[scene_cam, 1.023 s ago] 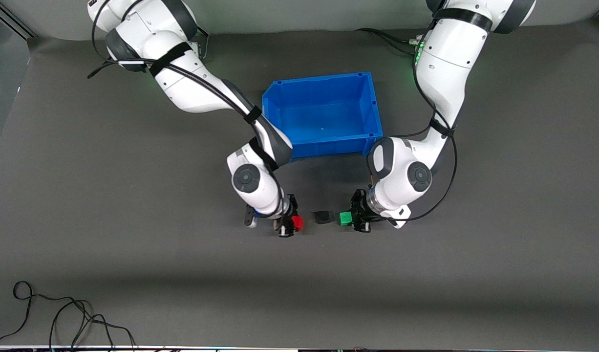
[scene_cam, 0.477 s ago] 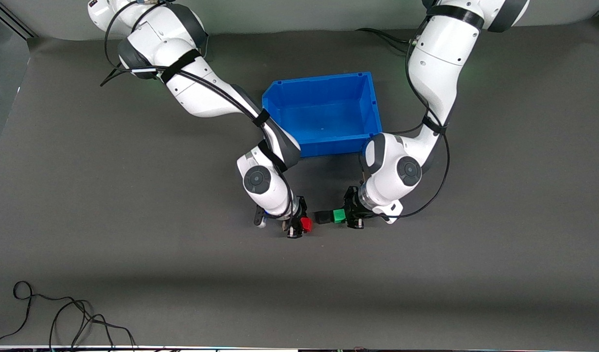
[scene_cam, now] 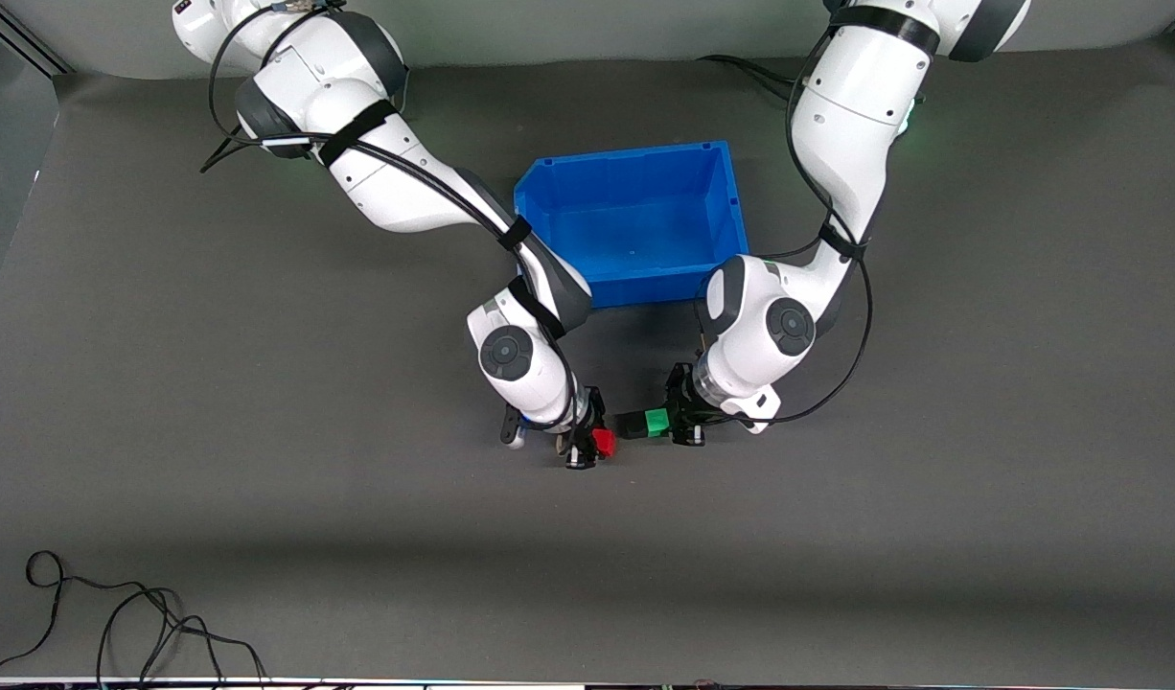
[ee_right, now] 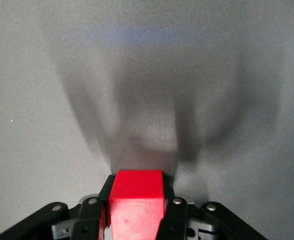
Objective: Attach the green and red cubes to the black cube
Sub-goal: 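Press the red and green cubes against the black cube from both sides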
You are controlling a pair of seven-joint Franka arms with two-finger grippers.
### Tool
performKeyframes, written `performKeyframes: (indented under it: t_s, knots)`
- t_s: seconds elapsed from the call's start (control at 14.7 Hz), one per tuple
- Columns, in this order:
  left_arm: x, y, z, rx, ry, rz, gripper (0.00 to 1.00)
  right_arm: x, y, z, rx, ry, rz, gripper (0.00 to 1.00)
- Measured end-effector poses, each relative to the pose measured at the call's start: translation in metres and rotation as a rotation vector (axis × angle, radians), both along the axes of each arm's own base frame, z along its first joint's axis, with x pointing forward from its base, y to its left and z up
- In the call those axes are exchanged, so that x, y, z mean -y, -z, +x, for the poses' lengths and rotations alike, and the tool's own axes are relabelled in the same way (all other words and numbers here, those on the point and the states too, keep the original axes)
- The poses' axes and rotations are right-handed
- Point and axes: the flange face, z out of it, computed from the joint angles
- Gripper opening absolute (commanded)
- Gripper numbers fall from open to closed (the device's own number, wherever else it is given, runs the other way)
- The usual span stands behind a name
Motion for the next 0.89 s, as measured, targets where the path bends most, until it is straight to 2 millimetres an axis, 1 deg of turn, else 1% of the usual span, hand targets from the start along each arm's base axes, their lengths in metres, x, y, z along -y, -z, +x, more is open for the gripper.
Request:
performKeyframes:
  t_s: [0.27,0.55,0.89]
  knots:
    - [-0.002,-0.004,0.005,0.037,-0.042,-0.005,0.36,0.000,0.000,0.000,0.000,0.001,0.000,0.00]
    - [-0.003,-0.001,0.007,0.056,-0.064,-0.006,0.37,0.002,0.000,0.002,0.005,0.003,0.002,0.00]
    - [0.012,0.004,0.004,0.063,-0.046,-0.008,0.38,0.002,0.000,0.002,0.006,0.005,0.002,0.00]
